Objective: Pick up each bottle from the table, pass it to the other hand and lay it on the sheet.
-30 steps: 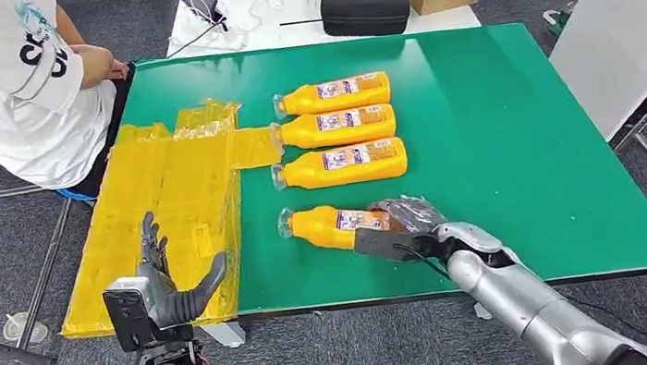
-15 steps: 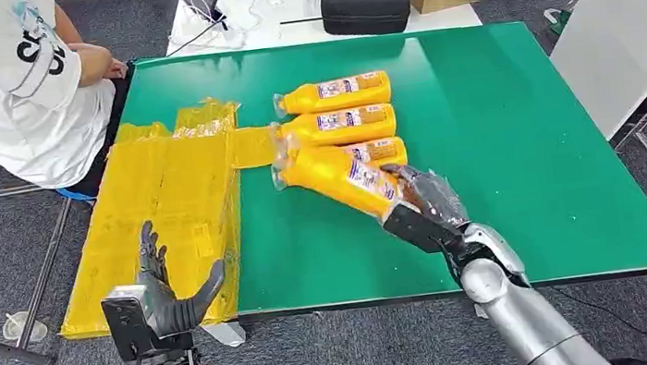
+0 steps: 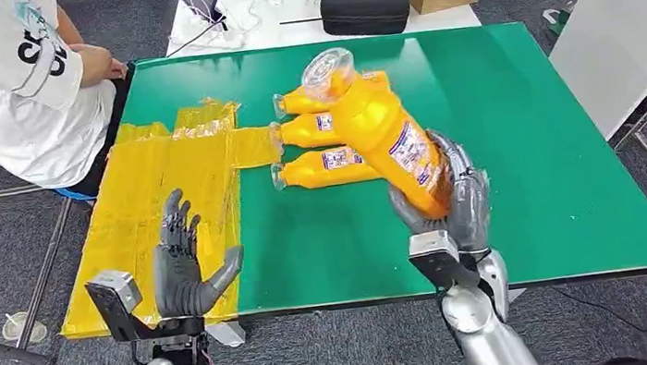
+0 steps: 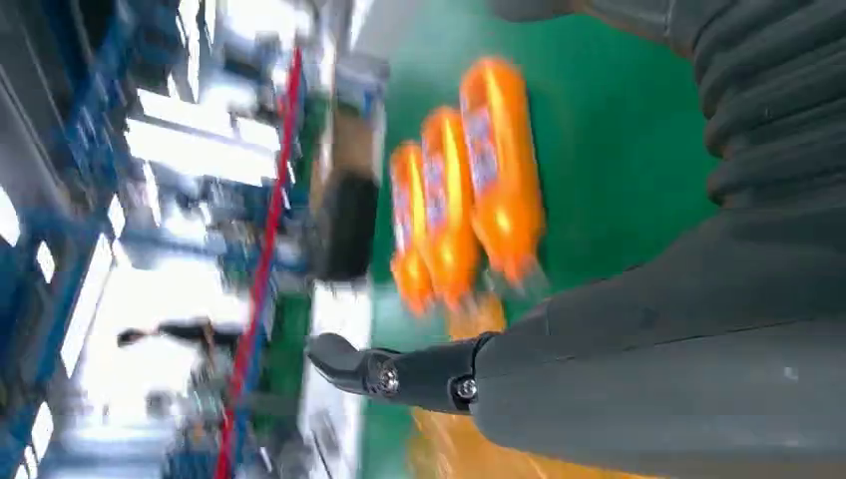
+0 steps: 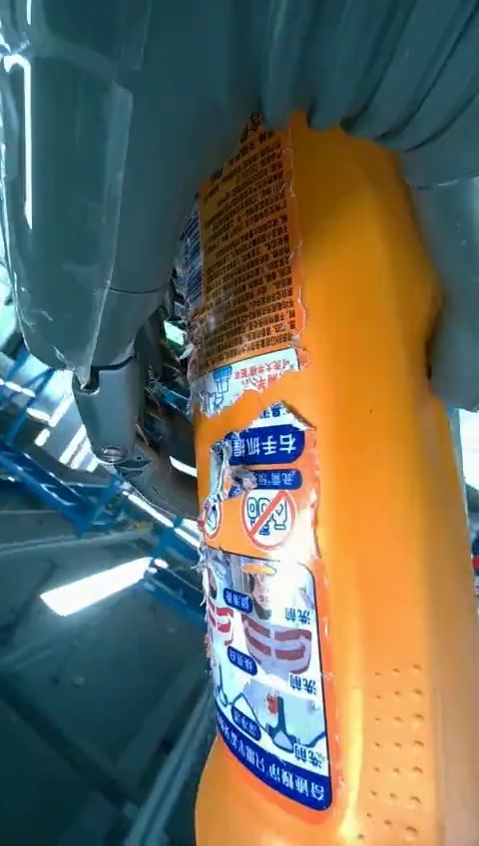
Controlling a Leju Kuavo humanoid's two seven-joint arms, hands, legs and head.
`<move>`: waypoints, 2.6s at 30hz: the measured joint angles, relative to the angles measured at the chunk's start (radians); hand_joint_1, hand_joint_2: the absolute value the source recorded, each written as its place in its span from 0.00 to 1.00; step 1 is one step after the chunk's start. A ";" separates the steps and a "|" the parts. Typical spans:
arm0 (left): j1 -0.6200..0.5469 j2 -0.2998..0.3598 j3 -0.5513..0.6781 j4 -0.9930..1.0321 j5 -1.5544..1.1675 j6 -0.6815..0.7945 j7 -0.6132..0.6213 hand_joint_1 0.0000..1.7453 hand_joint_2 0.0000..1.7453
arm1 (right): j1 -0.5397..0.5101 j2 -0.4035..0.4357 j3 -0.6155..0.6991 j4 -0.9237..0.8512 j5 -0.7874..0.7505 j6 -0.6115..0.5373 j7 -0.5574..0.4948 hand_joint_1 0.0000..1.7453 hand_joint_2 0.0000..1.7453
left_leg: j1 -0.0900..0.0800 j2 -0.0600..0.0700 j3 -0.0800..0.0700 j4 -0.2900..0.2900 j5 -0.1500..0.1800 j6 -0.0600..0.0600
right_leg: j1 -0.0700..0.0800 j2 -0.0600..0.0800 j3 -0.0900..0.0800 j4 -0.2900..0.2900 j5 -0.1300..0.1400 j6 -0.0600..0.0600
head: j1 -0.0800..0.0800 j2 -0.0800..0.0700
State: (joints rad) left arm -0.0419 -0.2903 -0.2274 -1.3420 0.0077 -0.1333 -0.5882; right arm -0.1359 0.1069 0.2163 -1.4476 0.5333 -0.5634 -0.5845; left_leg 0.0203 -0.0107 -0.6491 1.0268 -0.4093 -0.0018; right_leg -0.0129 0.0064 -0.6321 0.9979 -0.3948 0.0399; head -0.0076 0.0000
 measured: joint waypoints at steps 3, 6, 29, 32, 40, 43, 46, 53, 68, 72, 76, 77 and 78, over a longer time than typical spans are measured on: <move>-0.019 0.005 -0.033 0.000 0.035 -0.076 0.019 0.00 1.00 | -0.004 0.046 0.023 0.098 0.022 -0.004 -0.049 1.00 1.00 | 0.001 0.000 0.000 0.000 0.000 0.000 | 0.001 0.000 0.000 0.000 0.000 0.000 | 0.000 0.000; -0.037 0.010 -0.061 0.001 0.045 -0.098 0.023 0.00 1.00 | -0.007 0.087 0.053 0.189 0.021 -0.010 -0.075 1.00 1.00 | 0.001 0.000 0.000 0.000 0.000 0.000 | 0.001 0.000 0.000 0.000 0.000 0.000 | 0.000 0.000; -0.059 0.027 -0.104 0.032 0.034 -0.125 0.037 0.00 1.00 | -0.050 0.156 0.138 0.378 0.067 -0.026 -0.062 1.00 1.00 | 0.001 0.000 -0.001 0.000 0.000 0.000 | 0.001 0.000 -0.001 0.000 0.000 0.000 | 0.000 0.000; -0.070 0.031 -0.108 0.050 0.008 -0.119 0.037 0.00 1.00 | -0.064 0.164 0.154 0.408 0.080 -0.046 -0.050 1.00 1.00 | 0.001 0.000 -0.001 0.000 0.000 0.000 | 0.001 0.000 -0.001 0.000 0.000 0.000 | 0.000 0.000; -0.087 0.038 -0.106 0.108 -0.016 -0.102 0.045 0.00 1.00 | -0.094 0.172 0.207 0.480 0.167 -0.085 0.021 1.00 1.00 | 0.000 0.000 -0.001 0.000 0.000 0.000 | 0.001 0.000 -0.001 0.000 0.000 0.000 | 0.000 0.000; -0.090 0.038 -0.107 0.128 -0.018 -0.100 0.053 0.00 1.00 | -0.101 0.180 0.236 0.515 0.183 -0.090 0.021 1.00 1.00 | 0.001 0.001 -0.001 0.000 0.000 0.000 | 0.001 0.000 -0.001 0.000 0.000 0.000 | 0.000 0.000; -0.090 0.038 -0.106 0.139 -0.013 -0.100 0.053 0.00 1.00 | -0.111 0.185 0.253 0.550 0.186 -0.093 0.024 1.00 1.00 | 0.001 0.000 -0.001 0.000 0.000 0.000 | 0.001 0.000 -0.001 0.000 0.000 -0.001 | 0.000 0.000; -0.092 0.038 -0.097 0.153 0.032 -0.127 0.051 0.00 1.00 | -0.141 0.186 0.283 0.618 0.206 -0.069 0.047 1.00 1.00 | 0.001 0.001 -0.001 0.000 0.000 0.000 | 0.001 0.000 -0.001 0.000 0.000 0.000 | 0.000 0.000; -0.098 0.037 -0.063 0.154 0.118 -0.195 0.050 0.00 1.00 | -0.152 0.186 0.305 0.672 0.188 -0.043 0.044 1.00 1.00 | 0.001 0.001 -0.001 0.000 0.000 0.000 | 0.001 0.000 -0.001 0.000 0.000 0.000 | 0.000 0.000; -0.097 0.037 -0.063 0.154 0.117 -0.196 0.050 1.00 1.00 | -0.154 0.186 0.305 0.676 0.188 -0.043 0.044 1.00 1.00 | 0.001 0.001 -0.001 0.000 0.000 0.000 | 0.001 0.000 -0.001 0.000 0.000 0.000 | 0.000 0.000; -0.098 0.038 -0.069 0.161 0.061 -0.198 0.027 1.00 1.00 | -0.156 0.187 0.305 0.678 0.168 -0.039 0.036 1.00 1.00 | 0.001 0.001 -0.001 0.000 0.000 0.000 | 0.001 0.000 -0.001 0.000 0.000 0.000 | 0.000 0.000; -0.098 0.038 -0.072 0.163 0.041 -0.197 0.021 1.00 1.00 | -0.156 0.187 0.305 0.677 0.163 -0.039 0.035 1.00 1.00 | 0.001 0.001 -0.001 0.000 0.000 0.000 | 0.001 0.000 -0.001 0.000 0.000 0.000 | 0.000 0.000; -0.099 0.039 -0.078 0.168 0.021 -0.194 0.011 1.00 1.00 | -0.156 0.187 0.305 0.677 0.157 -0.037 0.035 1.00 1.00 | 0.001 0.001 -0.001 0.000 0.000 0.000 | 0.001 0.000 -0.001 0.000 0.000 0.000 | 0.000 0.000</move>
State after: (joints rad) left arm -0.1407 -0.2510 -0.3056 -1.1742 0.0285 -0.3273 -0.5772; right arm -0.2922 0.2937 0.5211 -0.7702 0.6901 -0.6008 -0.5497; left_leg 0.0209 -0.0101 -0.6497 1.0268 -0.4092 -0.0022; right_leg -0.0119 0.0066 -0.6334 0.9980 -0.3950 0.0395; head -0.0076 0.0000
